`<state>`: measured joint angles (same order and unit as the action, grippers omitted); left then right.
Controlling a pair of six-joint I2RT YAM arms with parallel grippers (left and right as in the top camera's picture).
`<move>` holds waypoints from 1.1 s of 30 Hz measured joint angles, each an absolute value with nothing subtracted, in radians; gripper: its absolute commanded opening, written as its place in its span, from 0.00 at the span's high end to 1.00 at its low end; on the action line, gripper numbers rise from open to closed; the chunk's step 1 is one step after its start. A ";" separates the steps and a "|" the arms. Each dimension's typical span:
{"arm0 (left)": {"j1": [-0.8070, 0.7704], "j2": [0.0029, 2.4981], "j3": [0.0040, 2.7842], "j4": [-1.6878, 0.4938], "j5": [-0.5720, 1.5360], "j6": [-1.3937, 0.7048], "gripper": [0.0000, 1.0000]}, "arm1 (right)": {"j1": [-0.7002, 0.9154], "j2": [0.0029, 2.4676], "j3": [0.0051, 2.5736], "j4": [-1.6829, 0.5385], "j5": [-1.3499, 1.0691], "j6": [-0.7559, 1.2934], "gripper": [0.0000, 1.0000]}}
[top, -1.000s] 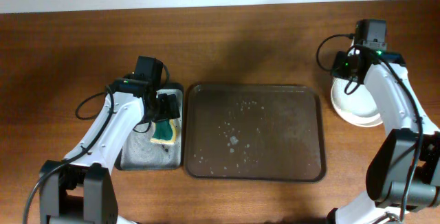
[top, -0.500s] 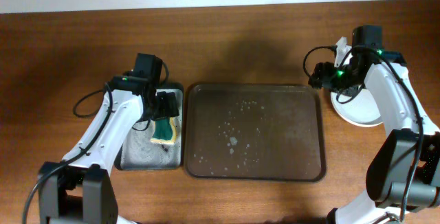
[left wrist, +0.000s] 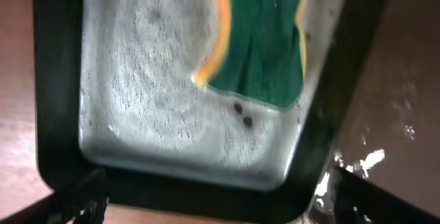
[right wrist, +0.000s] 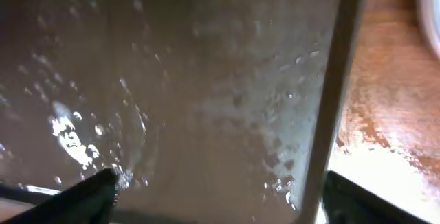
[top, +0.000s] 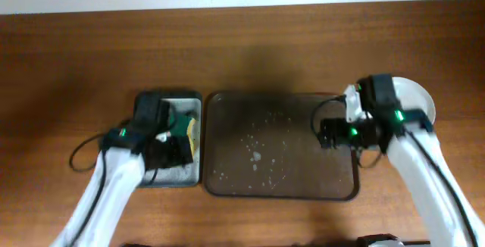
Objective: Clean dirty plates on tray and stack at the side
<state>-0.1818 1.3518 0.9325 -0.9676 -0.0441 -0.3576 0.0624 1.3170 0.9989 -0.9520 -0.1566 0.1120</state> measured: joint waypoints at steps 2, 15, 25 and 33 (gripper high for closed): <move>-0.182 1.192 0.835 -0.900 -0.041 -0.358 0.01 | 0.062 1.144 0.909 -0.888 -0.152 0.112 0.01; -0.183 0.577 0.585 -0.740 -0.038 -0.313 0.00 | 0.062 0.534 0.764 -0.860 -0.112 0.113 0.01; -0.183 0.577 0.585 -0.740 -0.038 -0.313 0.01 | 0.062 0.527 0.763 -0.860 -0.112 0.113 0.01; -0.183 0.577 0.583 -0.739 -0.038 -0.313 0.01 | 0.062 0.157 0.438 -0.527 -0.067 0.109 0.01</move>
<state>-0.1825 0.5770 0.5835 -0.7395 -0.0376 -0.3130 0.0624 0.1566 0.4381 -0.5266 -0.0673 0.1089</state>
